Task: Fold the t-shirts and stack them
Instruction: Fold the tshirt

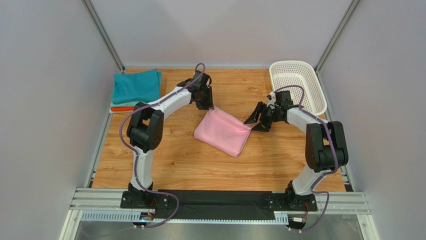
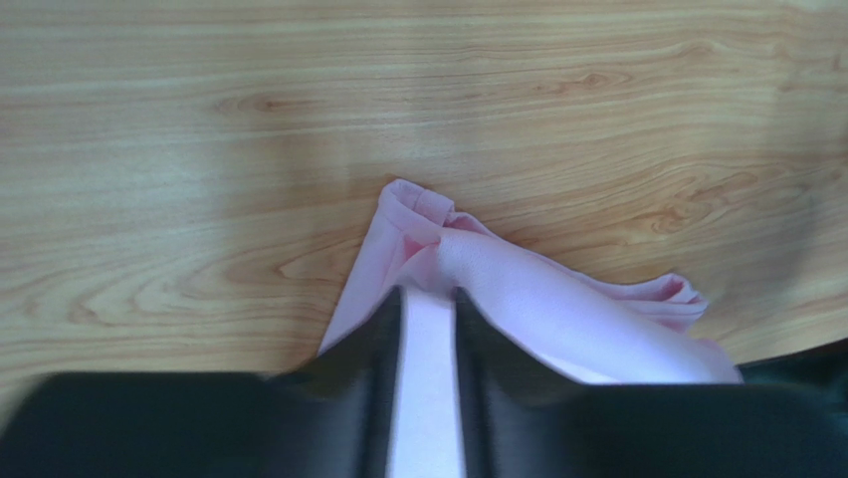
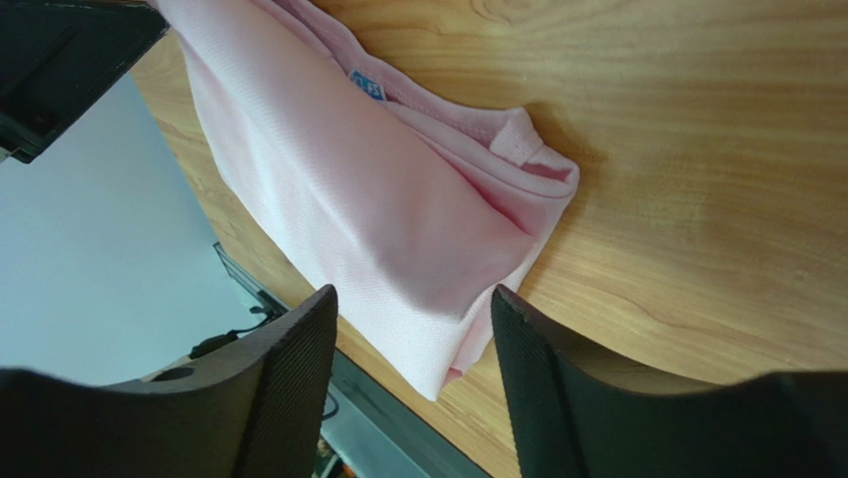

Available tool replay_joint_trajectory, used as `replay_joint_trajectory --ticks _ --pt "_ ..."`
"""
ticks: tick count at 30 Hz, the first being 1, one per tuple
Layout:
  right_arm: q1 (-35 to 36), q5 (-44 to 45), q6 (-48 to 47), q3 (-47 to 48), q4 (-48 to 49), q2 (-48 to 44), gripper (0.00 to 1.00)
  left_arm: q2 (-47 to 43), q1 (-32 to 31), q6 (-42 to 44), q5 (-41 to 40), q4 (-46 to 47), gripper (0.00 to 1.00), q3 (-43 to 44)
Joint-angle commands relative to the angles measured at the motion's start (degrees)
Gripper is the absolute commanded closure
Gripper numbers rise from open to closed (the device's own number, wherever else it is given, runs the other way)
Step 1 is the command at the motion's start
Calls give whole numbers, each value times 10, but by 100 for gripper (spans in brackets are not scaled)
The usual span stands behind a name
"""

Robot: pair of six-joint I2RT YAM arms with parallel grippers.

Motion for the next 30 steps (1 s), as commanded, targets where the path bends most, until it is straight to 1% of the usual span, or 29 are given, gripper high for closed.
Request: replay_joint_trajectory --ticks 1,2,3,4,6,10,13,15,17,19,23,25,28,30 --pt "-2 14 5 31 22 -23 37 -12 5 15 -2 -20 55 34" --pt "-2 13 5 28 18 -30 0 -17 5 18 -1 -22 49 31" --pt "-2 14 5 25 15 -40 0 -24 5 21 -1 -25 38 29" --pt "-2 15 3 22 5 -65 0 -40 5 22 0 -26 30 23" --pt "0 14 2 11 -1 -94 0 -59 5 24 4 -26 0 13" --pt "28 22 10 -12 -17 -182 0 -121 -4 29 -9 -43 0 -12" --pt "56 58 15 -24 -33 -225 0 -169 -15 21 -22 -49 0 -45" --pt "77 70 19 -34 -34 -239 0 -200 -22 11 -28 -48 0 -70" --pt "89 80 23 -38 -35 -246 0 -214 -23 8 -31 -51 0 -79" --pt "106 86 23 -41 -31 -244 0 -224 -23 7 -27 -52 0 -87" --pt "124 87 23 -38 -3 -217 0 -224 -36 0 13 -39 0 -105" --pt "123 89 18 -25 2 -182 0 -219 -45 -6 28 -26 0 -123" --pt "123 102 7 5 10 -126 0 -207 -48 -24 65 24 0 -155" --pt "122 103 1 29 10 -78 0 -196 -48 -31 86 38 0 -172"
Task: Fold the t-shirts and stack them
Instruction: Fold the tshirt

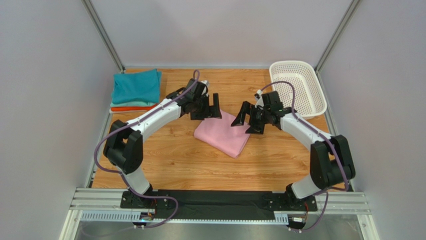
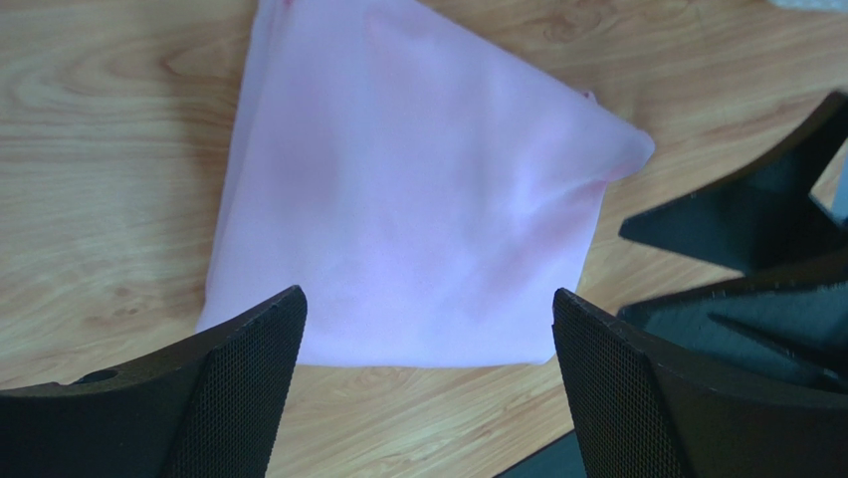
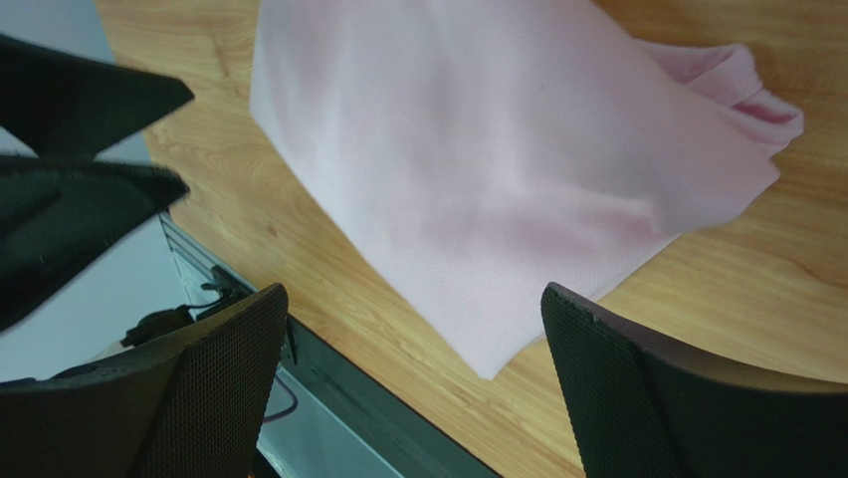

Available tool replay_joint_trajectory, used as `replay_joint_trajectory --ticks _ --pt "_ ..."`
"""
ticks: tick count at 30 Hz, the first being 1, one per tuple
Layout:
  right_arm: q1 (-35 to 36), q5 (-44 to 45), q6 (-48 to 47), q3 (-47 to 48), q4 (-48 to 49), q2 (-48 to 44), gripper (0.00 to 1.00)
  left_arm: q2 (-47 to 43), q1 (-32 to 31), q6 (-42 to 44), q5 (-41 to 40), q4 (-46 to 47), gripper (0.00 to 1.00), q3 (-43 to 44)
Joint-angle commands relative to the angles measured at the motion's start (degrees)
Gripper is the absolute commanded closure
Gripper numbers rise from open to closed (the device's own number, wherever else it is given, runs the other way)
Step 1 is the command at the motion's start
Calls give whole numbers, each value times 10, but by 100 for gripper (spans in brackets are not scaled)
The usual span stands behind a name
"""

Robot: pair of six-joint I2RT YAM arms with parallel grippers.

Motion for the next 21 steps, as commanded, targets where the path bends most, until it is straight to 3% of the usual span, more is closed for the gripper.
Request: replay_joint_trajectory --ticks 1,10,21 --pt "-1 24 -13 48 21 60 0 14 -4 -21 50 50 0 -23" --pt "-6 59 -29 103 21 184 0 52 -3 -18 16 68 0 -89" --pt "-3 66 -45 141 13 250 0 40 -27 -87 11 126 0 -220"
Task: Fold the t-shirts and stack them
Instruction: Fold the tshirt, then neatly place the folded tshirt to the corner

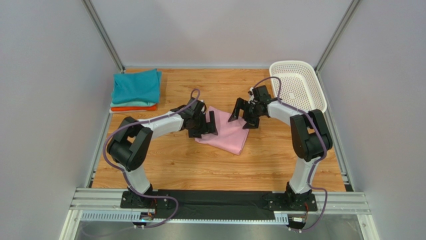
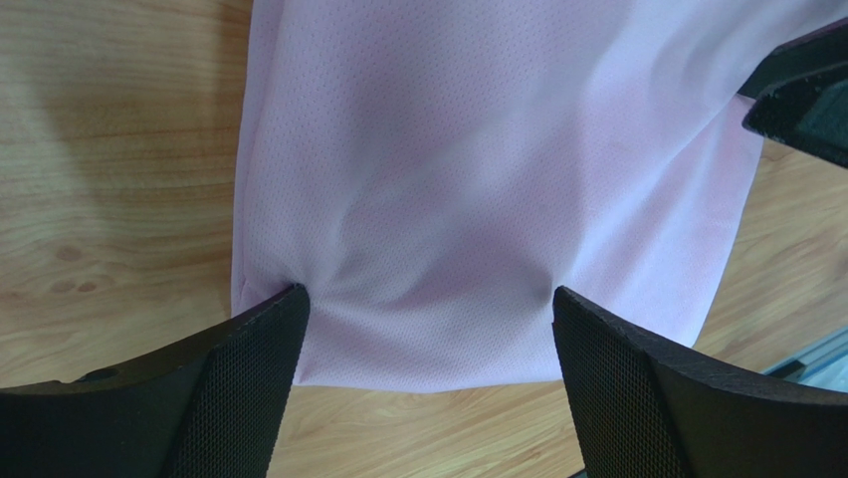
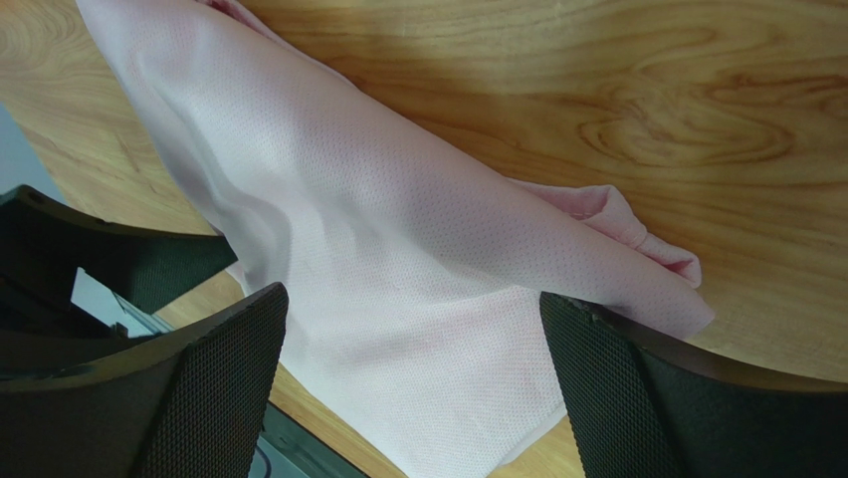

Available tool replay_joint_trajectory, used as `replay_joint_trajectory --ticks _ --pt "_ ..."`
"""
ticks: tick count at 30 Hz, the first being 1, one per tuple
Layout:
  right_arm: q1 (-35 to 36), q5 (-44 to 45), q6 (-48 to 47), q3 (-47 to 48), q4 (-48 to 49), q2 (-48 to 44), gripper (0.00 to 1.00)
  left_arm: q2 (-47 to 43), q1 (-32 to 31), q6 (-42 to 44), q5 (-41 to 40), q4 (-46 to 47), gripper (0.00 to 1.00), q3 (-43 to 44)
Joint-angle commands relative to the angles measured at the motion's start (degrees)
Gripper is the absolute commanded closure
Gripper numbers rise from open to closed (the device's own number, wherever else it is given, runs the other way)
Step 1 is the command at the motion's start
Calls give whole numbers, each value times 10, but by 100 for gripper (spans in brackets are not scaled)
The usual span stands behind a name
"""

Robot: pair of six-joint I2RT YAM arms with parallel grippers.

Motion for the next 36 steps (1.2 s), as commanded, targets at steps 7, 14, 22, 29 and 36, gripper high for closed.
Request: replay_joint_trajectory --ticks 7,14,22,29,36 --pt "14 71 -46 27 -27 -15 0 -92 -74 -91 -42 -14 0 -116" --pt "15 104 -75 48 -110 -165 0 -207 -105 -92 -79 -52 0 -110" --pt "14 204 -50 -64 -161 -444 0 -285 -104 -37 -177 -149 0 -58" --pt "14 288 -29 -150 -253 -621 0 -241 -35 8 -184 -143 0 -42" --pt "14 286 -43 -189 -299 -691 0 -135 2 40 -113 -111 0 -8"
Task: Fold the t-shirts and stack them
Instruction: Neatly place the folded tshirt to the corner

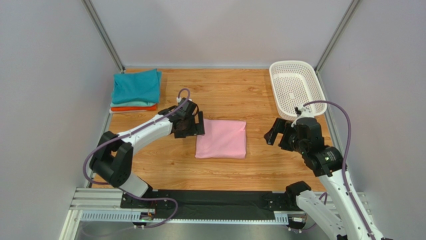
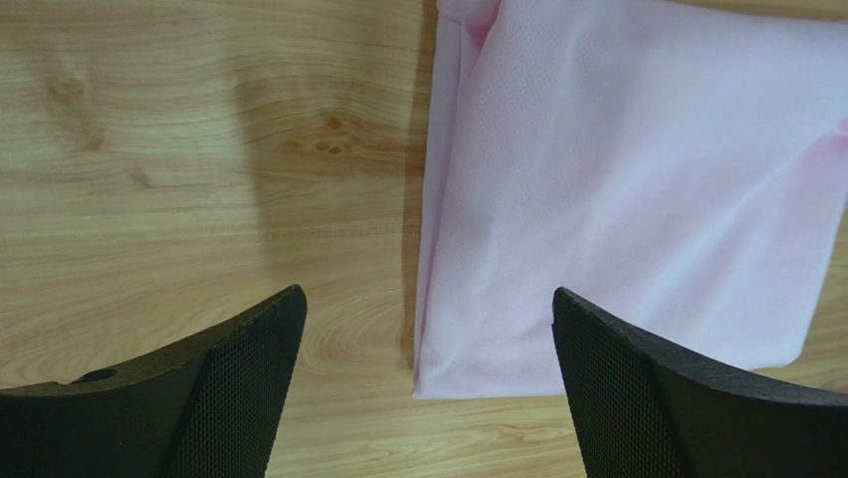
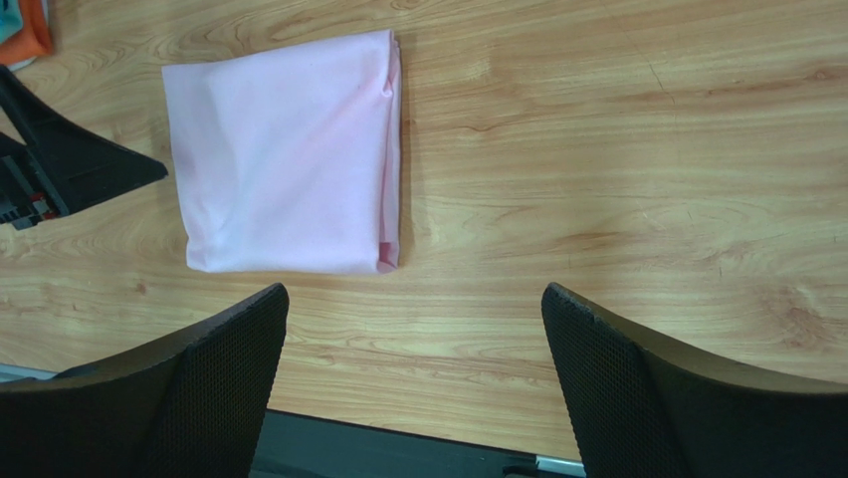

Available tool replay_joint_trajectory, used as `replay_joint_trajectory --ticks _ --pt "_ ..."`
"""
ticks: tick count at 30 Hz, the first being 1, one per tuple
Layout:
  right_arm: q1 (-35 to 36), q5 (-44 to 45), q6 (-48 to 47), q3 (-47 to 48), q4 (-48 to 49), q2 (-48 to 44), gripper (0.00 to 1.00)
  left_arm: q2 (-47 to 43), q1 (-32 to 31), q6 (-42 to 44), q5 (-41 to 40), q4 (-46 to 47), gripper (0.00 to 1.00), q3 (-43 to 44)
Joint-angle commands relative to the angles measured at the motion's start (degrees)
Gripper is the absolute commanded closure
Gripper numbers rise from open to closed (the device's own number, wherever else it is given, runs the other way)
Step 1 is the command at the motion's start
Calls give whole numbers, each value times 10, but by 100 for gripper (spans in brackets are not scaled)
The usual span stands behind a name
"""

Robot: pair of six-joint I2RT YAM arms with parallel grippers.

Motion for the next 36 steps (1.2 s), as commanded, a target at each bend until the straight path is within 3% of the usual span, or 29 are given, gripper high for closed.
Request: replay_joint_trajectory --ticks 1,8,15,21,24,25,27,31,36 --pt "0 16 -5 -10 -36 -15 0 47 -3 34 37 21 1 40" --pt "0 6 -10 -22 -52 -12 0 137 2 27 54 33 24 70" --pt "0 4 -16 -29 -59 -22 0 194 1 5 71 28 32 80" --pt "0 -4 -18 -32 -51 -19 0 227 -3 -12 102 30 50 63" --pt "0 -4 -23 -40 -44 -21 0 236 -13 -13 95 30 70 62" --pt "-1 -4 -23 -46 -39 -22 0 237 -14 -14 94 28 85 62" --pt "0 -5 -24 -51 -32 -22 0 236 -18 -15 84 15 100 68" --pt "0 -4 -34 -49 -27 -25 0 218 -19 -6 42 -22 100 92" --pt "-1 -26 -33 -55 -22 -35 0 197 -16 27 -132 -114 100 161"
